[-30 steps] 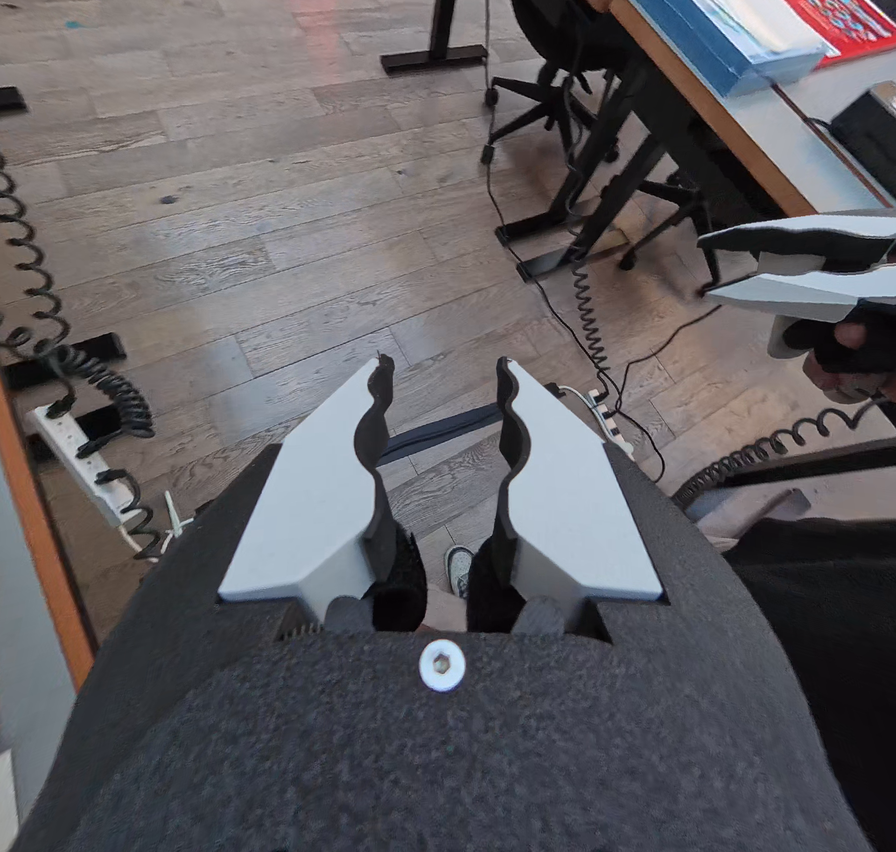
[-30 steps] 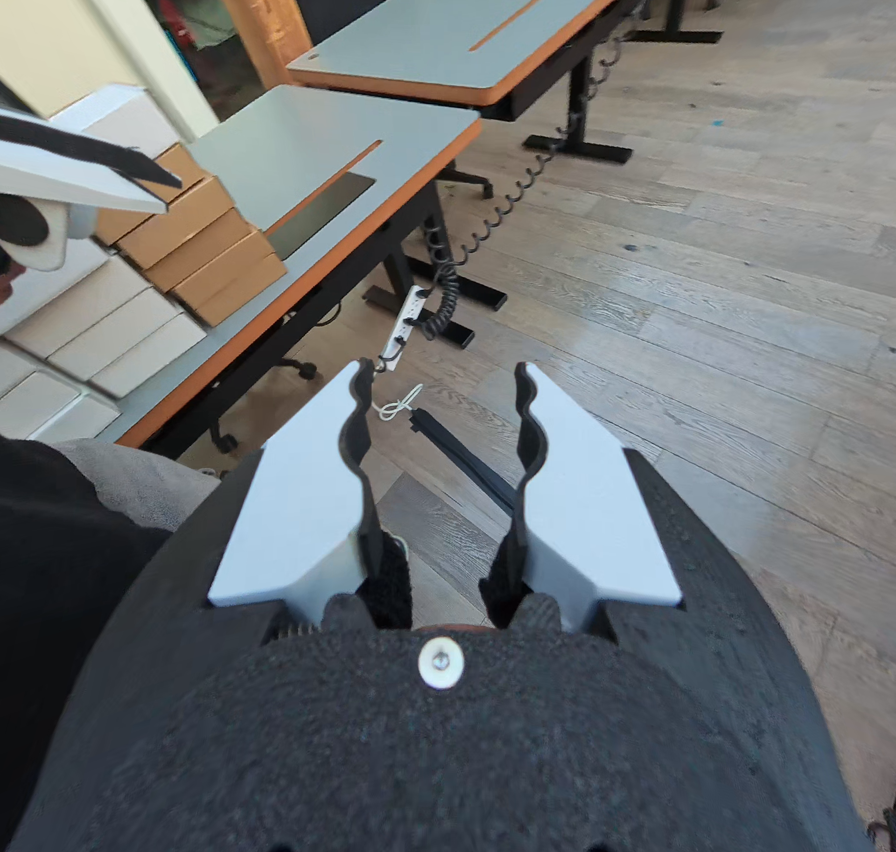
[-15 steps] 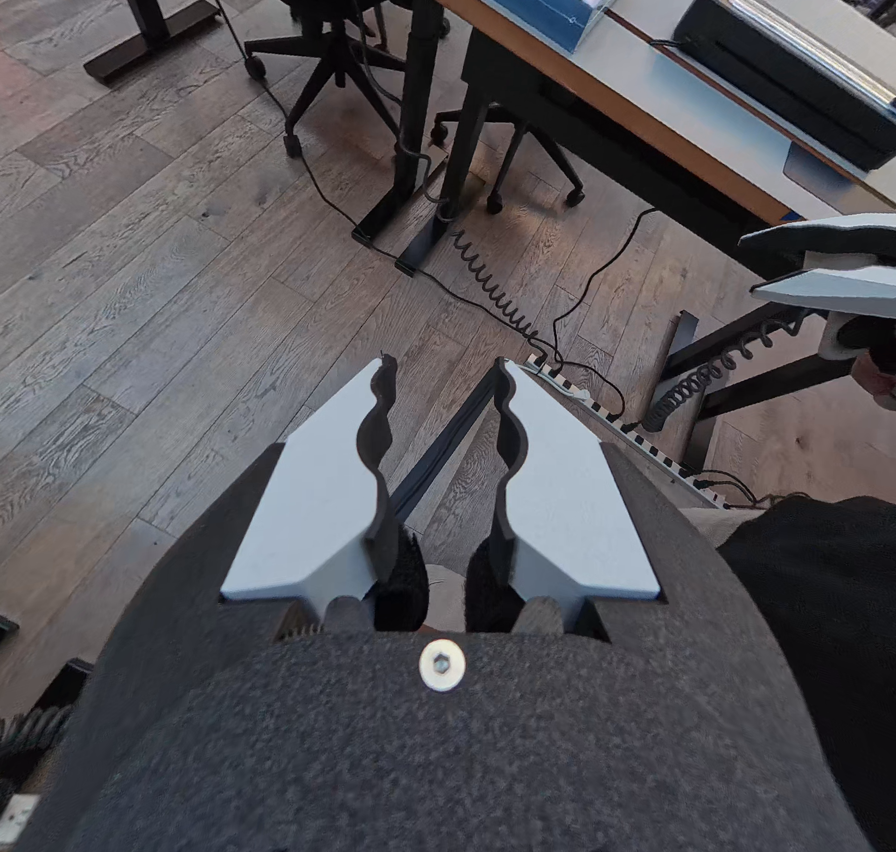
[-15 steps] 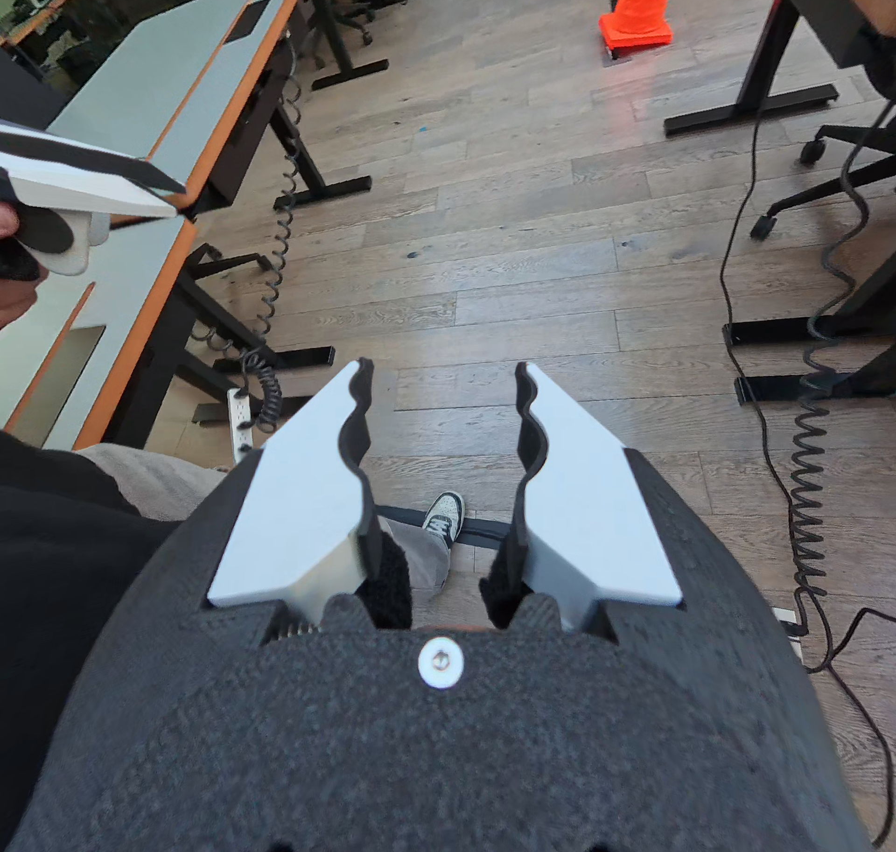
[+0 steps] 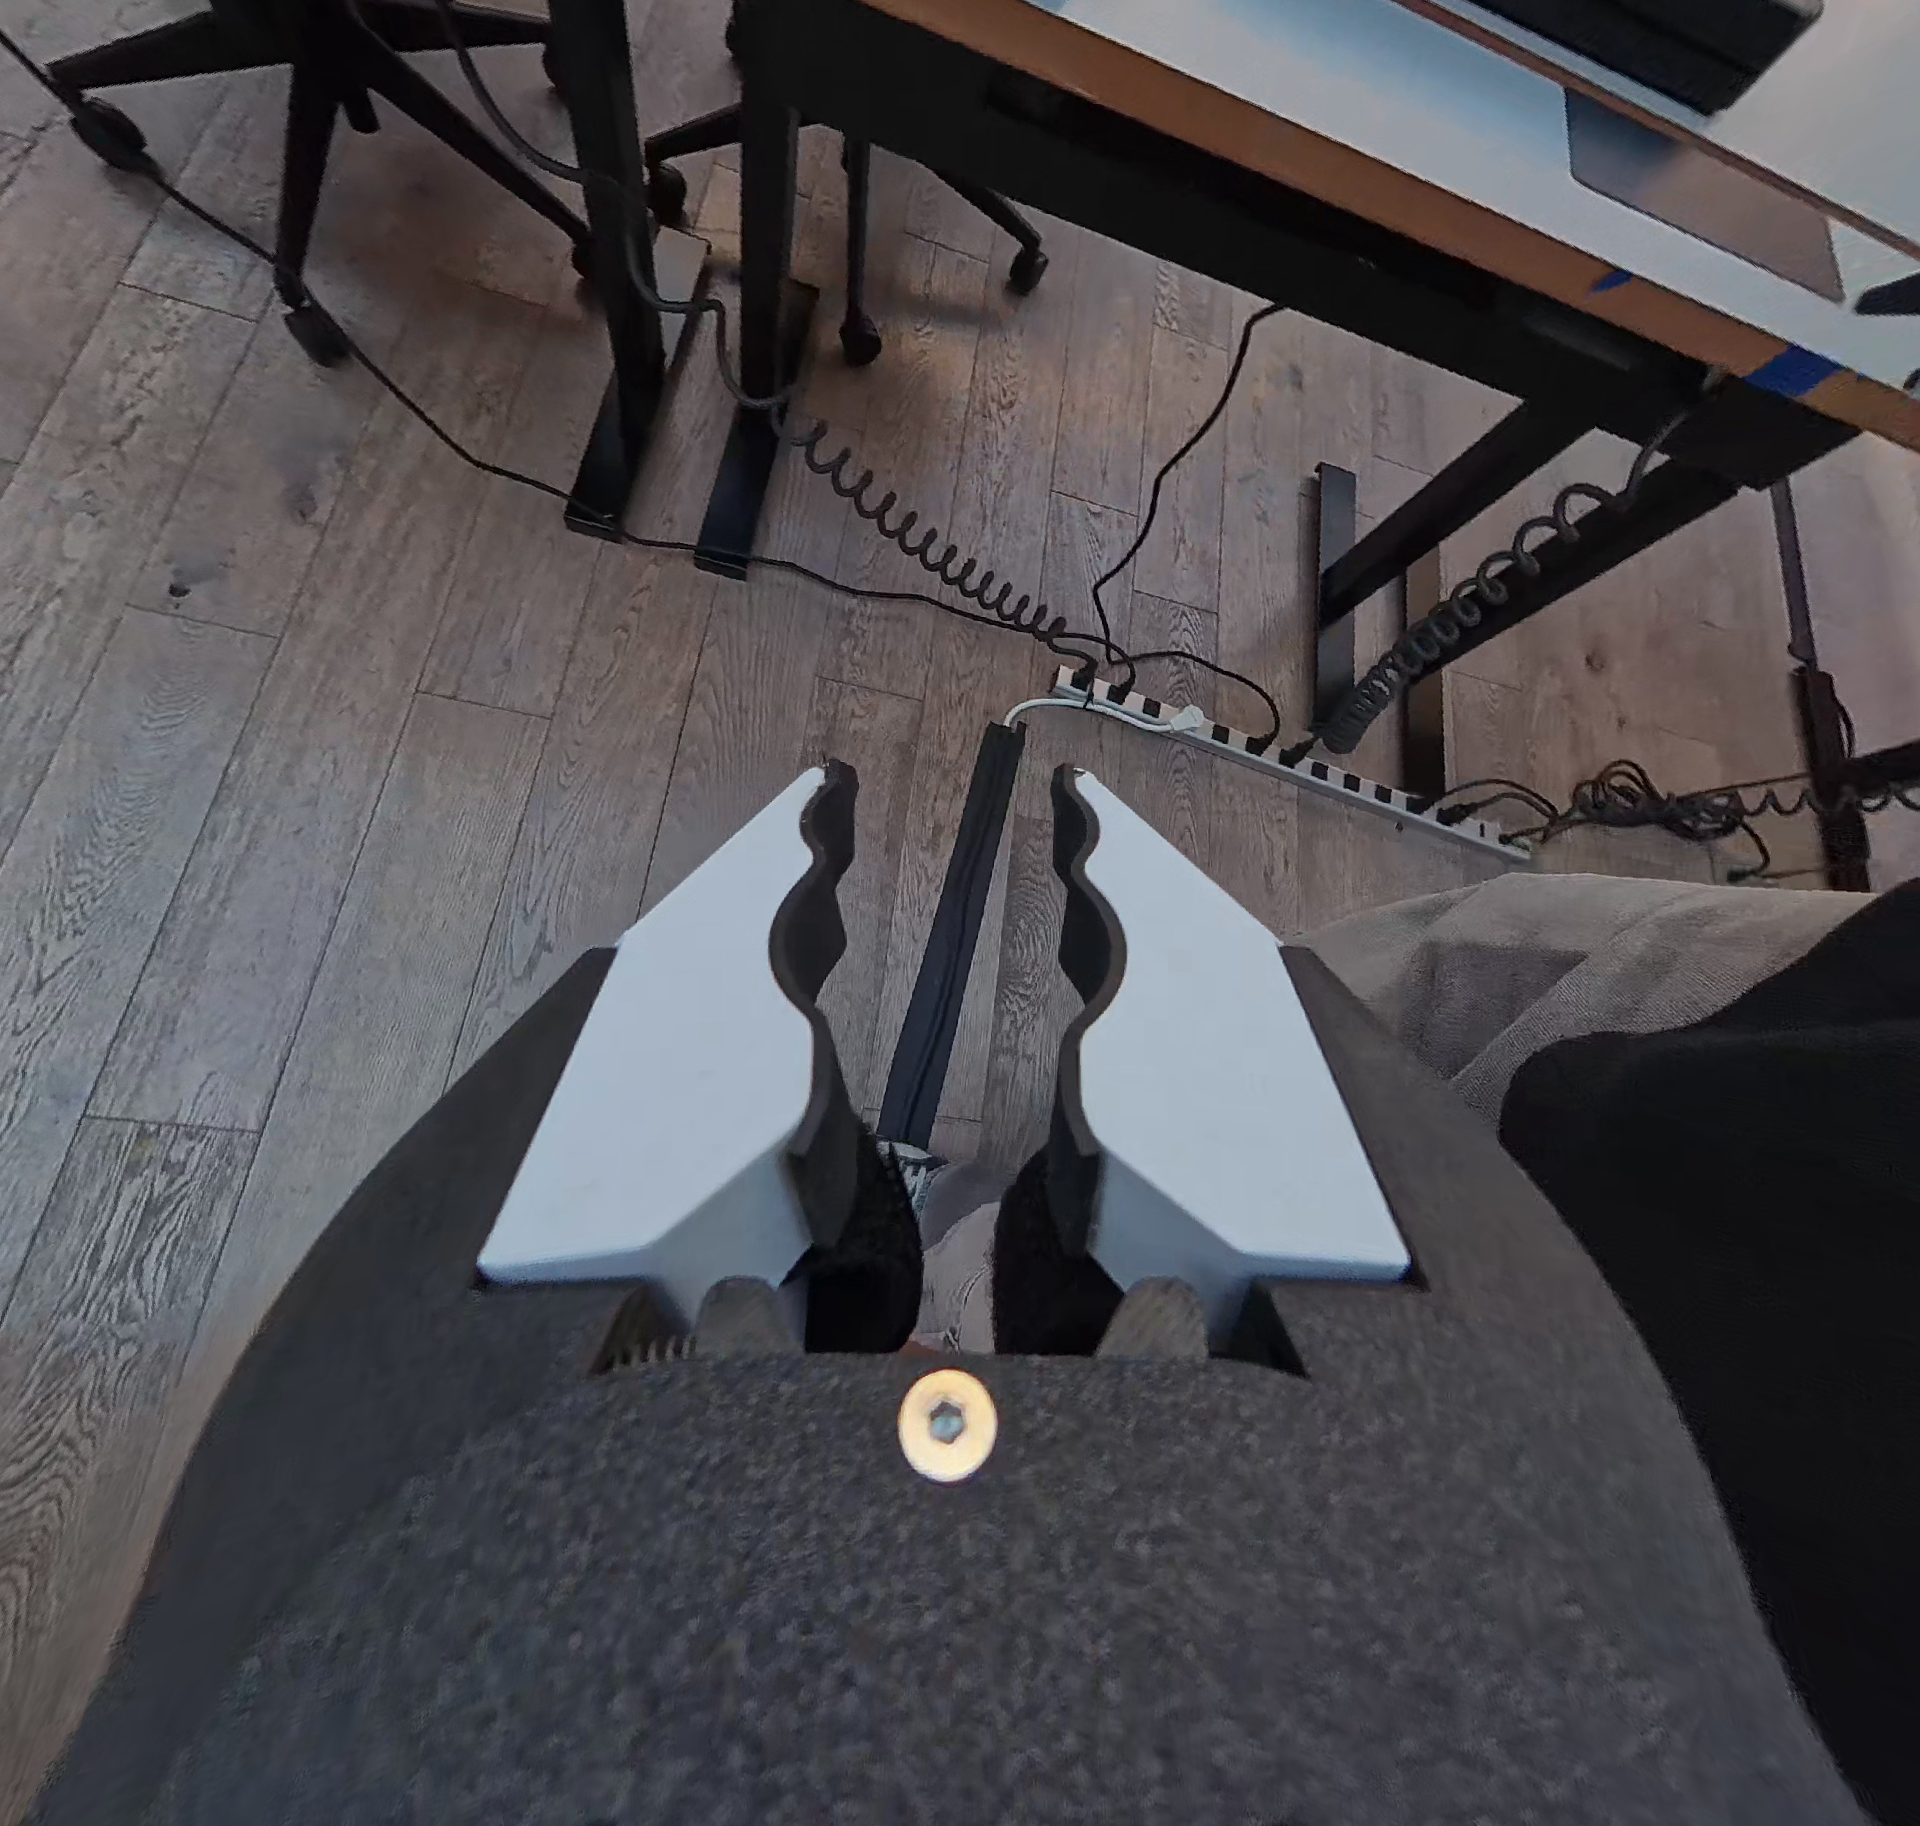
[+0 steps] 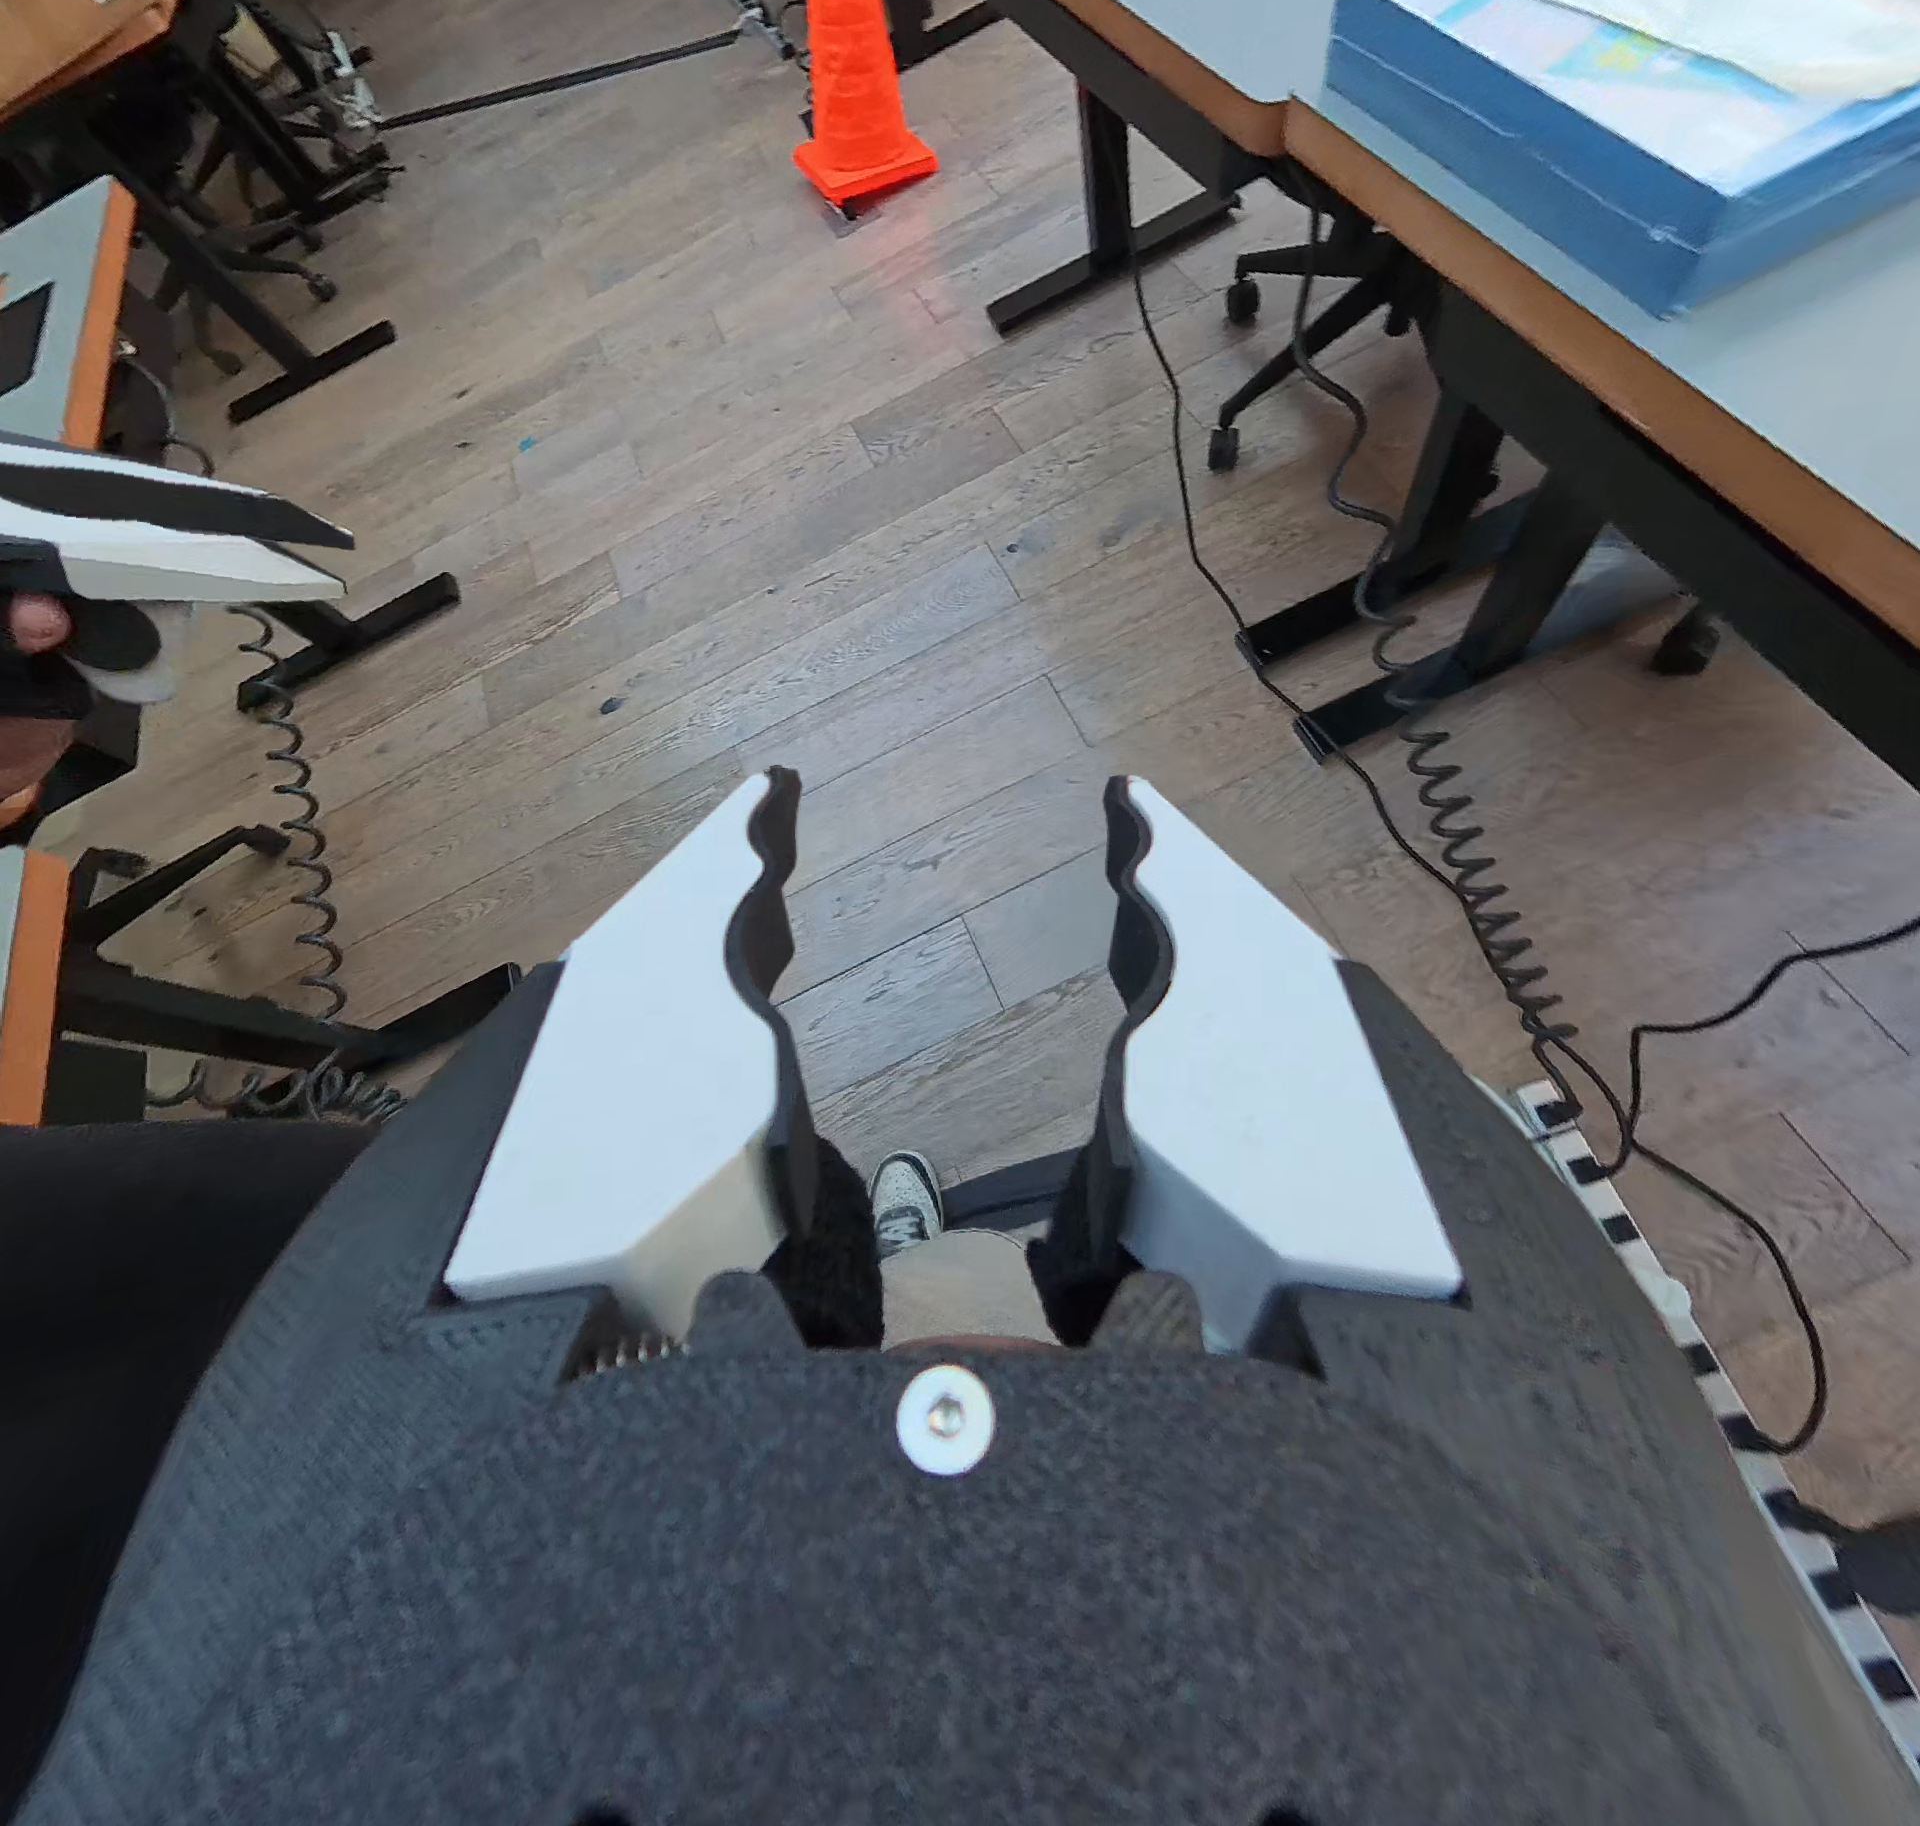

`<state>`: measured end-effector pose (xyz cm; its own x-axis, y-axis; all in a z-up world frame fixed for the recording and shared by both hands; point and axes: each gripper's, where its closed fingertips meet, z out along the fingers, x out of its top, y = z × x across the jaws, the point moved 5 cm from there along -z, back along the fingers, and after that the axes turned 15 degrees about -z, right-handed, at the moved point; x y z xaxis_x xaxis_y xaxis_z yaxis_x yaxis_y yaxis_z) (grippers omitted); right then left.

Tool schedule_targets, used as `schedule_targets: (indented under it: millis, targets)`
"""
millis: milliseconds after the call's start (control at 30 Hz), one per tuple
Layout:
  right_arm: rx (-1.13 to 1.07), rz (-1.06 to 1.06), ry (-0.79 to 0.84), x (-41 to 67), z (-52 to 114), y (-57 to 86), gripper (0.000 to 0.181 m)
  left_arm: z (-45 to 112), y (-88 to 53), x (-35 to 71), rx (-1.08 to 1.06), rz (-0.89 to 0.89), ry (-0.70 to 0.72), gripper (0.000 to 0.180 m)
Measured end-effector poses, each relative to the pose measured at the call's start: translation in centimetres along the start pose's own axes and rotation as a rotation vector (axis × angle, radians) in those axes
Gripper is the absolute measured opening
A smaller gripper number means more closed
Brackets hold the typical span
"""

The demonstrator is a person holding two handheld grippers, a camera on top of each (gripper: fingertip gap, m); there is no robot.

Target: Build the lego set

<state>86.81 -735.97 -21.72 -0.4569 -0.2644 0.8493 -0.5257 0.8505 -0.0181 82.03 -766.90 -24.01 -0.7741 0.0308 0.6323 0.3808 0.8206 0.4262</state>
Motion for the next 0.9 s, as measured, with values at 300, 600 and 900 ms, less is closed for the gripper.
schedule_targets:
  millis: [300, 600, 900]
  targets:
    - [-0.396, 0.285, -0.009, -7.6, -13.4, 4.3, 0.059, 8.4, 8.5, -1.6, -0.226, 0.215, -0.209, 0.036]
    - [-0.785, 0.439, 0.004, -20.8, -35.0, 4.1, 0.059, 15.8, 30.6, -5.6, -0.463, 0.578, -0.341, 0.036]
    - [-1.129, 0.577, 0.007, -36.1, -58.8, 2.1, 0.059, 18.0, 61.5, -18.6, -0.730, 0.852, -0.460, 0.036]
